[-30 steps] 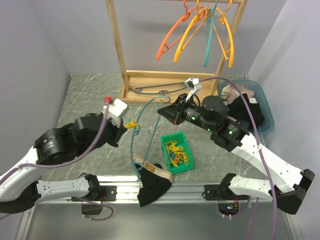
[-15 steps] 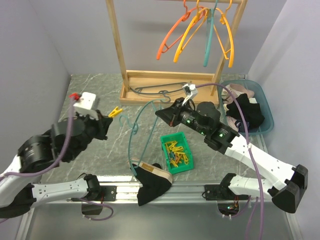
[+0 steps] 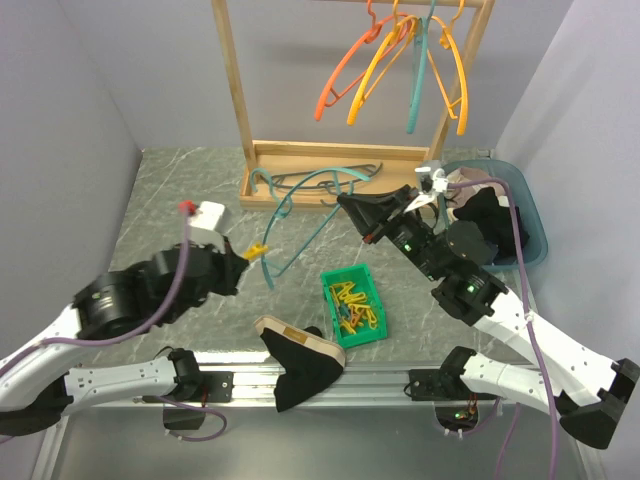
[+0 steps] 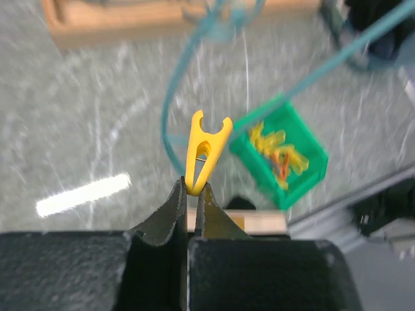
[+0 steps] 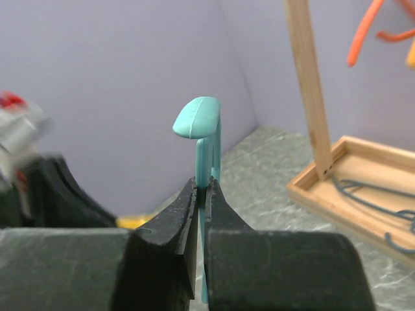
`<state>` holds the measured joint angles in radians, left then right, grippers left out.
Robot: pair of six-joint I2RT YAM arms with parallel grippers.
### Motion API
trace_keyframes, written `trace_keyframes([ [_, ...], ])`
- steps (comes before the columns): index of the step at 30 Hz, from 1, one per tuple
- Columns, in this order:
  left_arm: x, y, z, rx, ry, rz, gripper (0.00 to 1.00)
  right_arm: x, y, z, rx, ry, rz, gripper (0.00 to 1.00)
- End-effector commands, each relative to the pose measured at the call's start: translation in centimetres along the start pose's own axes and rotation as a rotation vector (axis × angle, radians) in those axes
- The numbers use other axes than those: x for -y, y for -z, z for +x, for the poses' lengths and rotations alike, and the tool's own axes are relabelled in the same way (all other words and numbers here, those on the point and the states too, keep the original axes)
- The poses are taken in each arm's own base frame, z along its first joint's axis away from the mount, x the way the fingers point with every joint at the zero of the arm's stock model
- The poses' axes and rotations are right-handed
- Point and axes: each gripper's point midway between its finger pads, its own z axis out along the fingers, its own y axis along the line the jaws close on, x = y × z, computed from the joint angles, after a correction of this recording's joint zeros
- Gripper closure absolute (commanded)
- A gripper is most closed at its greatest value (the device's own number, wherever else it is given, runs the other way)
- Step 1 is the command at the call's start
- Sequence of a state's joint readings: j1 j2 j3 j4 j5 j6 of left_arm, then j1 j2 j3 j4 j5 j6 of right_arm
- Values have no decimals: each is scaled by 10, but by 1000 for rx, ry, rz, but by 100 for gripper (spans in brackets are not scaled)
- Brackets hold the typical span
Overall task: Remove the underwear clipped to the hanger
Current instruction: Place the clamp in the bin.
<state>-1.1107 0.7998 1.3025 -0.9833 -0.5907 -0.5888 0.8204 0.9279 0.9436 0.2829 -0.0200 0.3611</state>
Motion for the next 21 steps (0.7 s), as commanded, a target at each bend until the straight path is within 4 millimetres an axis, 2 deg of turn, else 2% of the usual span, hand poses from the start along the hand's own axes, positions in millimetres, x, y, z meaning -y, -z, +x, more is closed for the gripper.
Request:
trace_keyframes([
  [1, 29, -16, 40, -141, 33, 97, 99, -2, 12, -49, 182, 39, 27, 100],
  [2, 39, -25, 48, -146, 48, 135, 100, 8, 15, -52, 196, 48, 83, 100],
  [4, 62, -28, 62, -192, 42, 250, 100, 15, 19, -60, 219, 56, 130, 100],
  [5, 75, -34, 63, -175, 69, 305, 100, 24, 21, -61, 222, 58, 180, 100],
  [6, 84, -35, 66, -179, 60, 356, 99, 25, 22, -66, 230, 55, 197, 100],
  [8, 100, -41, 72, -195, 63, 414, 100, 31, 20, -62, 208, 64, 228, 100],
  [11, 111, -56, 81, -207, 47, 436, 100, 32, 16, -60, 195, 60, 236, 100],
  [12, 119, -60, 77, -181, 53, 461, 100, 32, 15, -58, 189, 57, 237, 100],
  [15, 136, -82, 91, -209, 29, 484, 100, 34, 14, -52, 180, 47, 238, 100],
  [17, 146, -90, 94, -218, 13, 489, 100, 33, 13, -48, 169, 45, 231, 100],
  [18, 149, -95, 97, -229, -2, 485, 99, 34, 11, -47, 164, 45, 229, 100],
  [19, 151, -106, 109, -268, -22, 458, 100, 33, 11, -47, 163, 44, 225, 100],
  [20, 157, -108, 107, -269, -32, 455, 99, 32, 11, -45, 157, 43, 220, 100],
  [21, 154, -116, 109, -271, -43, 412, 99, 32, 10, -44, 155, 46, 220, 100],
])
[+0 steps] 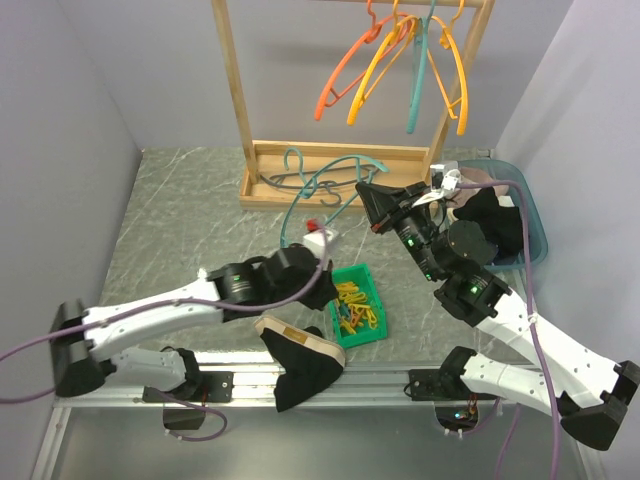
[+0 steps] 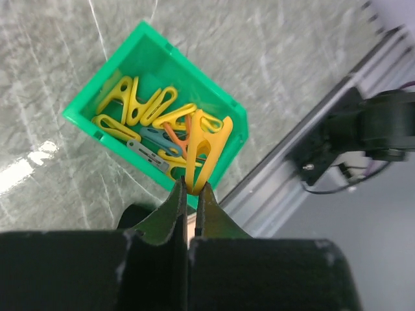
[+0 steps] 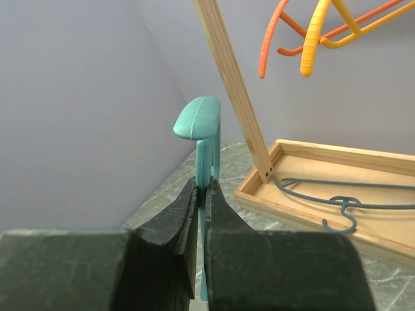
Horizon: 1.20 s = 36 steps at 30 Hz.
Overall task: Remove the underwear clipped to the hanger
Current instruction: Place the clamp in the bin.
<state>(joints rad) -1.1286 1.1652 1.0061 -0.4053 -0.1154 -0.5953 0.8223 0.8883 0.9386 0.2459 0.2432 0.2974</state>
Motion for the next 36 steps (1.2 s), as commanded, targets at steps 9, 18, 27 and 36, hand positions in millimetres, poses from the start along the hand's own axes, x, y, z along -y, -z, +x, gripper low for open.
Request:
trace_keyframes([
  [9, 1, -54, -9, -6, -25, -107, 91, -14, -1, -13, 33, -31, -56, 100],
  [18, -22, -56, -10, 62, -2, -207, 1, -18, 1, -7, 17, -32, -85, 100],
  [27, -44, 28, -51, 319, 186, -260, 1, -30, 12, -5, 32, -81, -172, 100],
  [36, -61, 157, -74, 617, 468, -92, 1, -67, 21, 22, 63, -20, -451, 100],
])
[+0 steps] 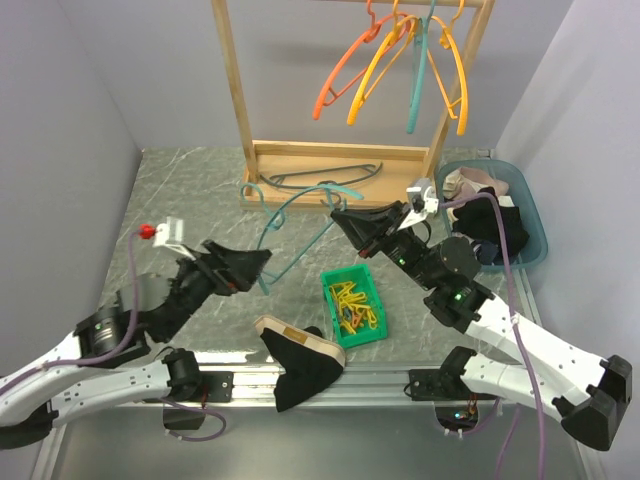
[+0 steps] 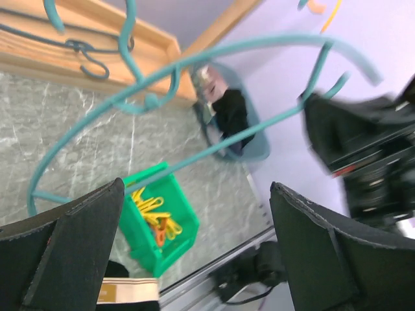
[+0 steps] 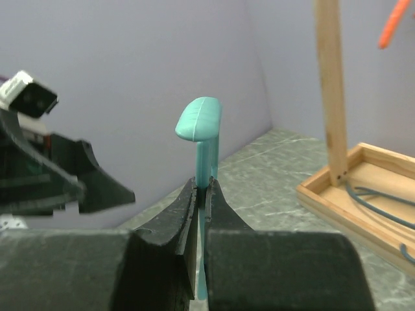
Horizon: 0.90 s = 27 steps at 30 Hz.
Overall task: Remove the underwear clipped to the hanger
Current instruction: Place the clamp in the bin, then place the hanger at the clothesline.
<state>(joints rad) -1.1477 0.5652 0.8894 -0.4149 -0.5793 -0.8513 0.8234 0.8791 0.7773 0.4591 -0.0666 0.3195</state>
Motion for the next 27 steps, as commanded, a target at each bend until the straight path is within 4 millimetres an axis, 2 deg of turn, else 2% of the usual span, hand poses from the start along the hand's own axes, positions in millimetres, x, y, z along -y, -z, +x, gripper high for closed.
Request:
trace_keyframes([
  [1, -15, 7, 0, 3, 57, -57, 1, -24, -2, -15, 110, 33, -139, 100],
  [6, 5, 16, -14, 11, 151, 10, 1, -34, 1, 3, 132, 93, -196, 100],
  [9, 18, 20, -23, 22, 240, 54, 0, -37, 4, 7, 159, 170, -187, 100],
  [13, 21, 25, -30, 50, 395, 86, 1, -44, 8, 12, 192, 257, -147, 100],
  [15, 28, 33, -43, 89, 505, 148, 1, -44, 10, 13, 218, 280, -121, 100],
  [16, 25, 32, -40, 93, 525, 151, 1, -49, 11, 15, 223, 316, -125, 100],
  [18, 30, 39, -51, 123, 622, 206, 1, -49, 12, 19, 242, 366, -104, 100],
  [19, 29, 38, -49, 120, 635, 212, 1, -56, 14, 16, 267, 364, -103, 100],
  [21, 33, 41, -51, 113, 680, 230, 1, -48, 13, 20, 270, 406, -46, 100],
  [23, 37, 40, -50, 98, 708, 237, 1, -57, 11, 23, 284, 426, -51, 100],
  [24, 39, 39, -49, 92, 718, 242, 1, -55, 11, 24, 283, 469, -21, 100],
  [25, 39, 38, -48, 88, 722, 243, 1, -59, 11, 19, 318, 475, -14, 100],
  [26, 41, 37, -48, 82, 738, 249, 1, -67, 10, 29, 304, 491, -23, 100],
  [27, 43, 37, -47, 81, 745, 255, 1, -66, 9, 30, 306, 548, 4, 100],
])
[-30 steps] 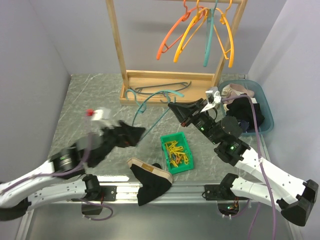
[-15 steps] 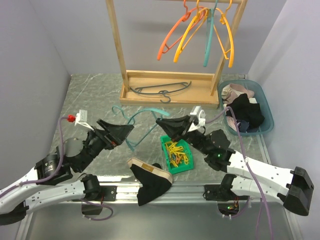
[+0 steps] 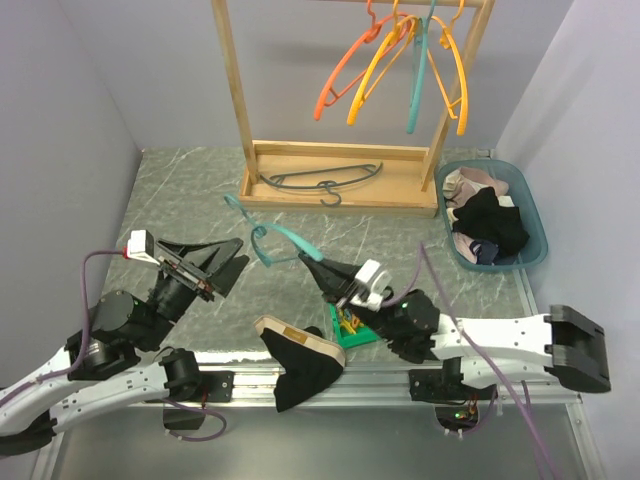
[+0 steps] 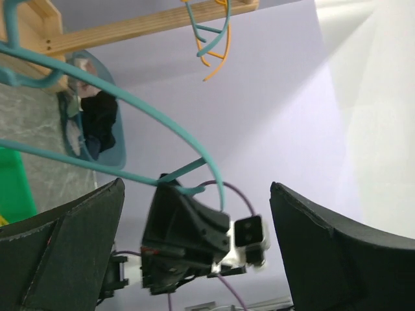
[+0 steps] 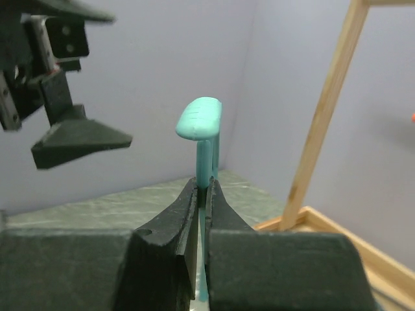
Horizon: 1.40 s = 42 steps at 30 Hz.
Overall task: Remove the underwear clipped to the hanger
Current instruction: Place the hanger at the clothesline.
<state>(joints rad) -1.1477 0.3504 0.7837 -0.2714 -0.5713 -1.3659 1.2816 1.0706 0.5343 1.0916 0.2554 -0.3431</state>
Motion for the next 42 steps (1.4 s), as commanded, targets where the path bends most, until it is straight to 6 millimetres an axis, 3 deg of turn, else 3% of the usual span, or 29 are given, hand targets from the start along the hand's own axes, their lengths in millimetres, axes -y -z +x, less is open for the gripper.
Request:
trace_keyframes([
  [1, 18, -4, 6, -20, 112, 60, 1, 12, -3, -28, 109, 137, 133, 100],
  [4, 19, -5, 9, -35, 133, 68, 1, 7, -3, -34, 167, 193, 196, 100],
  [5, 20, -5, 11, -44, 144, 68, 0, 0, -5, -22, 151, 221, 190, 100],
  [9, 13, -7, 15, -56, 142, 41, 0, -12, -6, -22, 179, 254, 214, 100],
  [14, 1, -4, 24, -100, 142, -1, 1, -11, -14, -20, 166, 280, 271, 100],
  [20, -7, 16, -5, -13, 172, -12, 0, 0, -15, -25, 164, 294, 310, 100],
  [23, -13, 20, -10, 2, 172, -27, 1, 8, -13, -28, 161, 308, 332, 100],
  [29, -22, 6, 17, -76, 162, -42, 1, 16, -12, -46, 202, 308, 345, 100],
  [34, -21, -1, 24, -87, 168, -36, 0, 22, -4, -68, 253, 271, 349, 100],
  [42, 0, -14, 21, -49, 186, 31, 1, -7, 8, -72, 273, 219, 252, 100],
])
